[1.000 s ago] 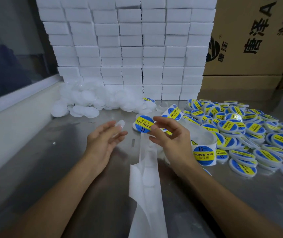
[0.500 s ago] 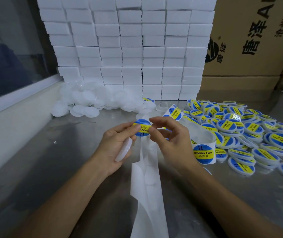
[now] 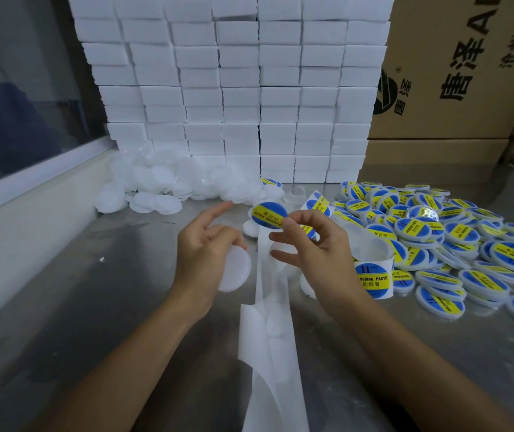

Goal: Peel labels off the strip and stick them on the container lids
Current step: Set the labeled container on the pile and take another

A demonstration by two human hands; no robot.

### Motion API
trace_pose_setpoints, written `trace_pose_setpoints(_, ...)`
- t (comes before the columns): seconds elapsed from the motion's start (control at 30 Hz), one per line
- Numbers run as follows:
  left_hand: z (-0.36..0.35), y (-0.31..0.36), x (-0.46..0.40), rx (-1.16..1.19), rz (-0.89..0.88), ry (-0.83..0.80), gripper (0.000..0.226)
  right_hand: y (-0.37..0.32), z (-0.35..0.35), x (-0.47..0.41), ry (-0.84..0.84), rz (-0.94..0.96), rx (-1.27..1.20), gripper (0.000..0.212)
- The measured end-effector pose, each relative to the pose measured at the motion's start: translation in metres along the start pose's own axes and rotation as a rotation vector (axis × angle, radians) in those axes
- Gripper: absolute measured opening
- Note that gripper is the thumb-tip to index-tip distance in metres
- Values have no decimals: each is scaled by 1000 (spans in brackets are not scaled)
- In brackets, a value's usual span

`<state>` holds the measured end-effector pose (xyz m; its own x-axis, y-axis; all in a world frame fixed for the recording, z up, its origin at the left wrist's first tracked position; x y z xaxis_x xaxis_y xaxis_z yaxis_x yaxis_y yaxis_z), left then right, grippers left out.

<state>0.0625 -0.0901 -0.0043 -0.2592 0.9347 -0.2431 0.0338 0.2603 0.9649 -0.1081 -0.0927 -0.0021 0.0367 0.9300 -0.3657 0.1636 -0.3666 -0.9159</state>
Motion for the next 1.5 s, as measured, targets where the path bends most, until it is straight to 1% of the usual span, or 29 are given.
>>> trace_pose_setpoints(0.07,7,2,-3,34,15,70,41,-3,0,0,3,-23,-50,0)
trace_pose_setpoints(0.13,10,7,-3,44,-12,97,40,-7,-4,3,-41,-35,-61,14)
trace_pose_setpoints(0.23,7,9,0,54,-37,91,35,-5,-17,10,-166,-57,2,42)
trace_pose_setpoints(0.27,5,10,1,57,-41,77,34,-3,-21,12,-205,-67,24,47)
trace_pose_setpoints(0.33,1,11,2,51,-66,49,30,1,-27,16,-248,-90,24,51)
trace_pose_setpoints(0.47,-3,14,6,-15,-146,18,31,6,-27,16,-214,-106,-12,47)
trace_pose_setpoints(0.53,-4,12,6,18,-120,-4,30,8,-25,13,-183,-95,-33,46)
trace_pose_setpoints(0.57,-4,9,4,72,-72,-19,30,8,-23,12,-166,-86,-41,45)
trace_pose_setpoints(0.7,-9,-8,-1,402,240,-132,28,5,-14,8,-85,-44,-50,41)
trace_pose_setpoints(0.77,-10,-11,-1,436,290,-184,24,3,-10,6,-57,-27,-60,41)
trace_pose_setpoints(0.87,-9,-14,-2,416,292,-228,18,3,-5,3,-23,-6,-53,39)
trace_pose_setpoints(0.97,-10,-15,-1,400,300,-248,20,4,-1,2,3,13,-25,39)
trace_pose_setpoints(1.13,-10,-16,-1,411,315,-218,20,7,0,2,23,10,-1,36)
trace_pose_setpoints(1.2,-9,-17,-1,418,307,-185,17,6,3,1,74,32,30,29)
trace_pose_setpoints(1.27,-6,-17,-3,419,298,-148,14,0,10,-1,156,89,118,16)
trace_pose_setpoints(1.33,-4,-18,-4,413,289,-128,18,-8,18,-3,213,136,154,5)
trace_pose_setpoints(1.4,-4,-18,-5,405,282,-128,22,-14,22,-4,206,140,99,8)
trace_pose_setpoints(1.47,-4,-18,-4,398,271,-130,22,-15,19,-4,141,105,69,10)
trace_pose_setpoints(1.5,-5,-19,-4,398,272,-132,18,-14,17,-3,106,83,78,9)
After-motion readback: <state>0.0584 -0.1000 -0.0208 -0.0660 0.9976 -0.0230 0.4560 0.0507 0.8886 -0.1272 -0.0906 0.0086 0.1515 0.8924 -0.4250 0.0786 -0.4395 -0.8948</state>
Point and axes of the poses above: each hand's wrist, its own x-axis away from the middle knuckle, its own z-axis out of the back of the hand, y = z × x, the point moved 5 cm from there along -x, towards the middle knuckle, and after that the axes turned 4 degrees about z, right-handed, at the moved point
